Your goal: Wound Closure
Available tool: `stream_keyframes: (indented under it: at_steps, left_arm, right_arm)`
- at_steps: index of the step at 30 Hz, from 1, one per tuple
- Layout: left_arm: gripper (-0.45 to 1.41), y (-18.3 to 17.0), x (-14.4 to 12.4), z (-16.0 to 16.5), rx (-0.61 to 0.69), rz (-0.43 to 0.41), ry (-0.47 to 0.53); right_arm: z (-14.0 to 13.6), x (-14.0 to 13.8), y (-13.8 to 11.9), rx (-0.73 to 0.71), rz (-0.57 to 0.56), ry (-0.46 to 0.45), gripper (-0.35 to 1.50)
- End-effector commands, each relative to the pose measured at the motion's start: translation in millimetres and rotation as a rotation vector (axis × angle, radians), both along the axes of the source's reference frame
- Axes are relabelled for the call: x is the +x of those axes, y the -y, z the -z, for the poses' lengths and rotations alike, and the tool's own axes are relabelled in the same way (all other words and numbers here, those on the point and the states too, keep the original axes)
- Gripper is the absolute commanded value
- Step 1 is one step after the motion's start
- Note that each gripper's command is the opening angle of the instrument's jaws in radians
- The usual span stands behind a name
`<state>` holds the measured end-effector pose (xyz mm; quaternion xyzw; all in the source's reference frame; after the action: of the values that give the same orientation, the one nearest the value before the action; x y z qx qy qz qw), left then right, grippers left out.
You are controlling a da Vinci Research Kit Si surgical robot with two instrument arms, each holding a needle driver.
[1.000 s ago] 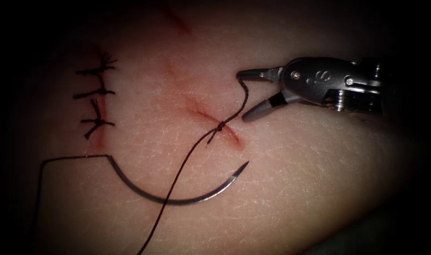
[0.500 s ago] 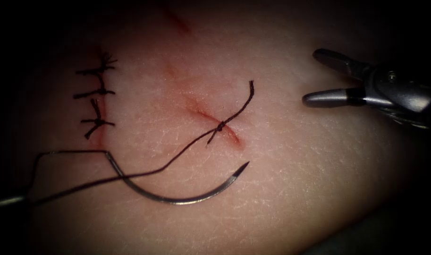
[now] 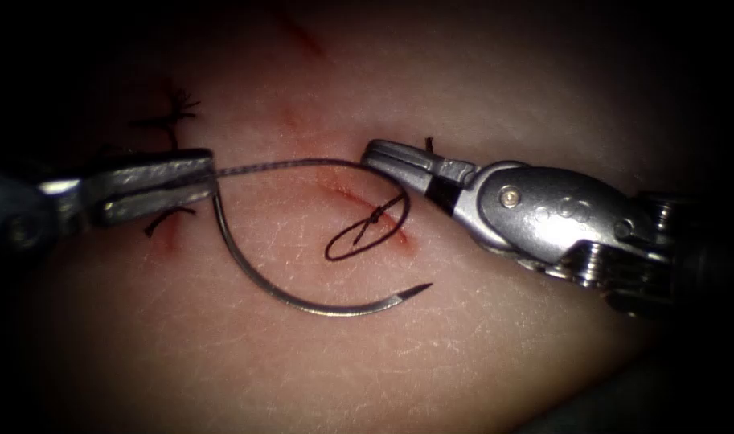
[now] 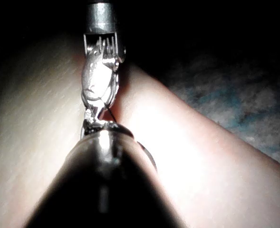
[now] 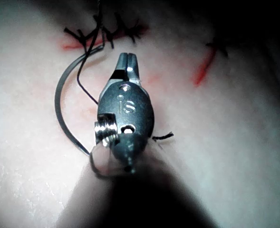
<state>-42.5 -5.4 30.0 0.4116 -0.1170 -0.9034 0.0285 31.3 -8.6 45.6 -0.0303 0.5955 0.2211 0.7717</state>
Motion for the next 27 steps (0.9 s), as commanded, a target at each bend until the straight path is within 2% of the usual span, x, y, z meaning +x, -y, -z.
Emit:
stream_keyframes:
  at_steps: [1, 4, 7, 10, 18, 27]
  left_arm:
    - [-0.45, -0.7, -1.0, -0.5, -0.001, 0.001, 0.004]
    - [-0.45, -2.0, -1.9, -2.0, 0.0, 0.002, -0.001]
    - [-0.45, -2.7, -2.5, -3.2, -0.001, 0.007, -0.017]
    - [-0.45, -3.3, -3.1, -4.6, -0.008, 0.026, -0.063]
    - [-0.45, -3.5, -4.2, -8.9, -0.012, -0.004, -0.113]
    - [-0.45, -3.3, -4.2, -12.8, -0.018, -0.037, -0.154]
  right_arm:
    - [-0.9, 2.2, 0.6, -0.004, 0.019, -0.005, -0.35]
    - [-2.0, 3.8, 2.1, -0.025, 0.058, -0.032, -0.35]
    - [-1.8, 3.7, 2.3, -0.034, 0.056, -0.058, -0.35]
    - [-1.2, 3.3, 2.2, -0.062, 0.045, -0.08, -0.35]
    - [0.9, 2.4, 1.6, -0.112, 0.026, -0.128, -0.35]
    - [2.3, 1.8, 2.9, -0.131, 0.058, -0.178, -0.35]
